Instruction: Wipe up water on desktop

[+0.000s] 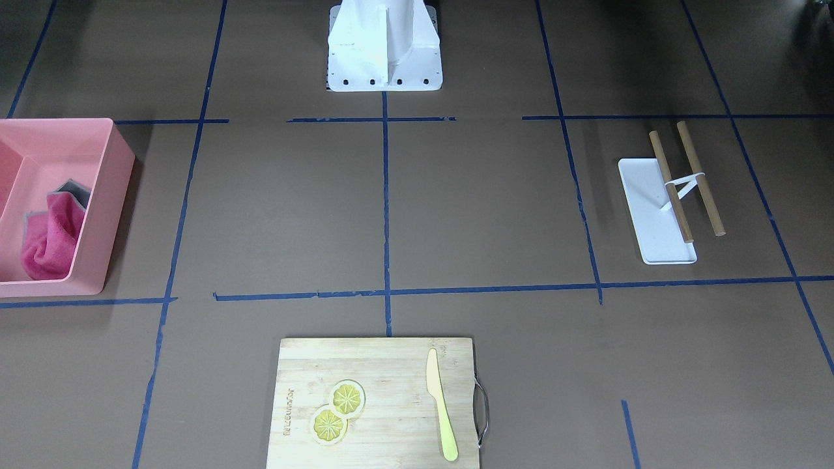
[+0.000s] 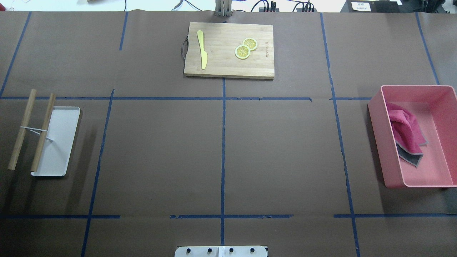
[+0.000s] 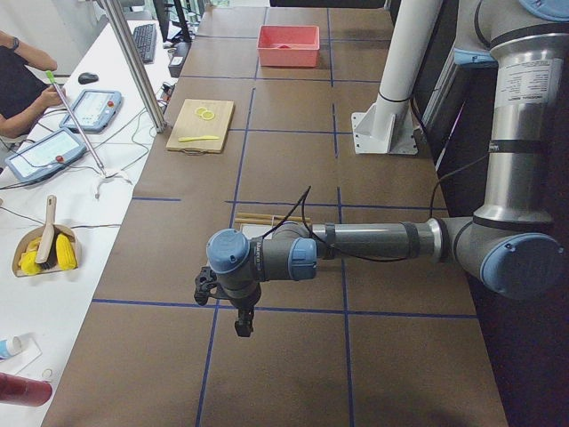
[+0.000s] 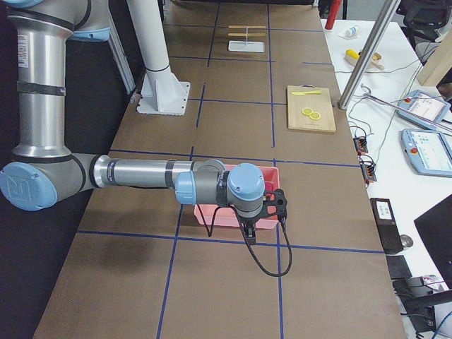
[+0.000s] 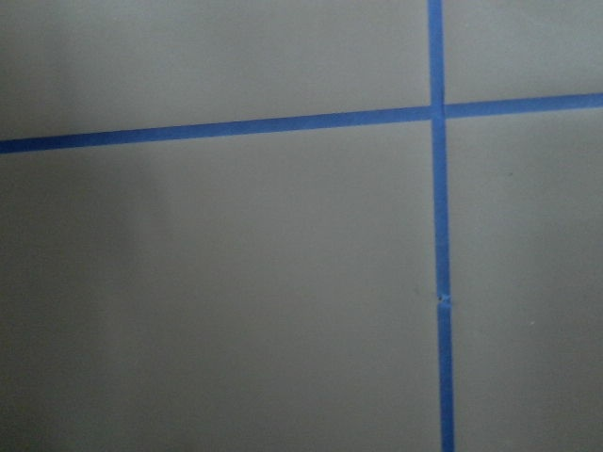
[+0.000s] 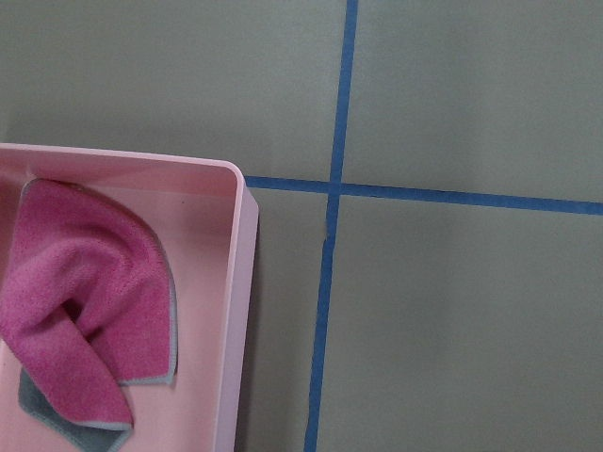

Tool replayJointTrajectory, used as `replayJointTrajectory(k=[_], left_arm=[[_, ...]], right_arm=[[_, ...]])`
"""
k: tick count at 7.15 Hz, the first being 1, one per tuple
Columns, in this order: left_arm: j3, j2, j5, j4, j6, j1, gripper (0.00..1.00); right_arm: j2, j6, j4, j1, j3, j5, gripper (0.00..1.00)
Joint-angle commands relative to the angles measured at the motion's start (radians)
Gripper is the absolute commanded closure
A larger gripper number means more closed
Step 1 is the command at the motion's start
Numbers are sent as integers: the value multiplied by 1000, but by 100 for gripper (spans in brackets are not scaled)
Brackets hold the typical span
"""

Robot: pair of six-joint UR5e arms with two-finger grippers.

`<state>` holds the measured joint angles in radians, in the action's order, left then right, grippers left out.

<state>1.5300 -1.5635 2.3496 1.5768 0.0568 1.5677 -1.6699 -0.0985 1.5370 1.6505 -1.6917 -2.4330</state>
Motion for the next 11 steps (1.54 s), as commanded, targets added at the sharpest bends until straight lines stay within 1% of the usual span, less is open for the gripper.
replayJointTrajectory(k=[1,2,3,11], left_arm=[[2,-4,14,17,-46,0,0],[2,-4,14,22,-45,0,0],[4,-4,14,22,-41,0,0],[7,-7,14,23,-38,0,0]], right_arm=[[-2,0,0,0,3,12,0],[-2,0,0,0,1,50,0],[-1,0,0,0,1,55,0],[1,11,9,0,3,51,0]])
